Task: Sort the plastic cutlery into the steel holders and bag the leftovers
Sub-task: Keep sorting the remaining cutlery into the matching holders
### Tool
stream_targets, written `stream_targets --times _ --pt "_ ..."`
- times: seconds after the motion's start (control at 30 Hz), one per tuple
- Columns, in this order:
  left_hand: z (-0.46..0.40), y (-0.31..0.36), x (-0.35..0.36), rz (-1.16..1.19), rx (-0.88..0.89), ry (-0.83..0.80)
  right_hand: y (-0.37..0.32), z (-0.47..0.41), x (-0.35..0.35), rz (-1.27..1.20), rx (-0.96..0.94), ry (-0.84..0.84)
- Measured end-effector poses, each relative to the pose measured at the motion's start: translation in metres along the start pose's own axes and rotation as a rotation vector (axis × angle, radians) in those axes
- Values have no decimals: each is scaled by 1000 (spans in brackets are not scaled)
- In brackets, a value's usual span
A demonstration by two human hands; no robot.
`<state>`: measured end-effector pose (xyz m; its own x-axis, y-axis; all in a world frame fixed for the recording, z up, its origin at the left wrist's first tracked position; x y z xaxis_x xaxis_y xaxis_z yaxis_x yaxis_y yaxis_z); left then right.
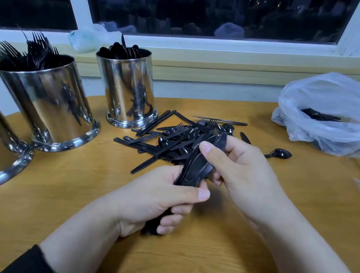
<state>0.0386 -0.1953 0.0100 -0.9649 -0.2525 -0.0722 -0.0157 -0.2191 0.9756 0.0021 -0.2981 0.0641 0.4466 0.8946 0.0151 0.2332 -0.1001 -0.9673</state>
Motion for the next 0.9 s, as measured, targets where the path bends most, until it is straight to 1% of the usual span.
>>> stream_targets --times 0.13,0.23,0.3,0.47,0.63,0.7,0.77,0.9 --pt "0 10 -20 -165 98 148 2 -2 -16 -70 -16 110" --pt "0 7 -32 -165 104 243 3 -2 -25 -84 -15 190" --pt "1 4 -33 -121 78 235 3 -1 -24 -96 -7 186" --pt "3 -1 -27 -72 43 152 4 0 -18 -96 28 120" --pt "4 -3 -32 -45 20 189 2 -1 -14 -118 28 125" --pt "6 -1 -36 -28 42 219 -2 -1 -12 -110 8 147" --pt "12 5 -43 -26 104 273 -10 -1 -8 -81 -16 176" --pt "45 6 -76 28 147 510 -27 -2 5 -98 -53 264"
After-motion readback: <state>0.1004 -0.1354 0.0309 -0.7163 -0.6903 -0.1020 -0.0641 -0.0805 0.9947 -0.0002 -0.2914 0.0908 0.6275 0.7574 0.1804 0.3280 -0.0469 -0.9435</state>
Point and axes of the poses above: each hand's wrist, its own z-axis away from the middle knuckle, its own x-axis out of the palm, y = z × x, the point moved 10 cm from there along -z, towards the middle knuckle, and after that the axes turned 6 degrees about -z, right-handed, at the moved point
